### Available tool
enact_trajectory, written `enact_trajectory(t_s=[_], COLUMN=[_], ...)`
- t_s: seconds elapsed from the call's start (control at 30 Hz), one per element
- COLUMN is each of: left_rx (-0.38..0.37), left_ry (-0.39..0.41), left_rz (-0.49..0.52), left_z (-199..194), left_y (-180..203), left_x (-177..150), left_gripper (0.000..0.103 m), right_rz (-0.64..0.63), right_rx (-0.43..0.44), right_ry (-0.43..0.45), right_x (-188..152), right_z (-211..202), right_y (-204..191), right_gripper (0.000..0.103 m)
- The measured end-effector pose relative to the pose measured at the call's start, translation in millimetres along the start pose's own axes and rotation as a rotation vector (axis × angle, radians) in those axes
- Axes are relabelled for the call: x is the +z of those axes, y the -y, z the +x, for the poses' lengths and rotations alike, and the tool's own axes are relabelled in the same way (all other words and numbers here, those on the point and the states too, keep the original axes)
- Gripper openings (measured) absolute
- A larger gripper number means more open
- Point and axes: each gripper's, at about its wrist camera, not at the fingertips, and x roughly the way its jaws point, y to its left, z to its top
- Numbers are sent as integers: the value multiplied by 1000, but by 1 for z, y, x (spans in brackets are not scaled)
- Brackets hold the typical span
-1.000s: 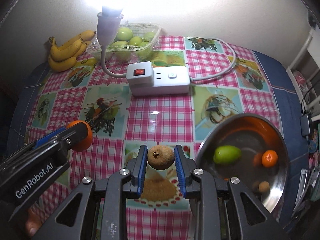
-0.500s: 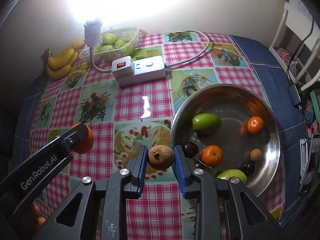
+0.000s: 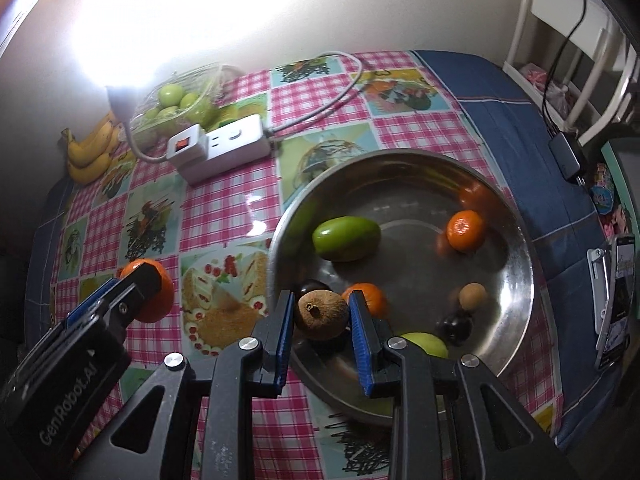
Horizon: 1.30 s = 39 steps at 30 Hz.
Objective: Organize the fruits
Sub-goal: 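Carry the kiwi over the steel bowl with the right tool while the left tool carries the mandarin there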
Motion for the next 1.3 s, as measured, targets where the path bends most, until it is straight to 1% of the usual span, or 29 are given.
enact_trajectory(t_s=[0.07, 0.3, 0.7, 0.8, 0.93, 1.13, 1.3], left_rx=[-5, -26, -98, -102, -116, -117, -126], left_ry=[-10, -28, -51, -49, -54, -61, -61], left_rz=[16, 61, 136, 152, 149, 121, 98], left_z=[4, 13, 28, 34, 44, 57, 62], left_y=[8, 31, 71, 78, 80, 75, 69], left_x=[-2, -9, -21, -22, -21, -19, -17], left_gripper=[40, 40, 40, 40, 40, 40, 40], right_rz=[14, 86, 208, 216, 213, 192, 172], right_rx=[-15, -26, -42, -43, -32, -14, -8], right_ry=[-5, -14, -8, 1, 5, 9, -8], right_x=[1, 3, 3, 3, 4, 9, 11], right_z=[3, 7, 4, 3, 5, 14, 27], right_y=[9, 44, 101, 107, 110, 107, 101], right_gripper=[29, 29, 29, 29, 29, 29, 29])
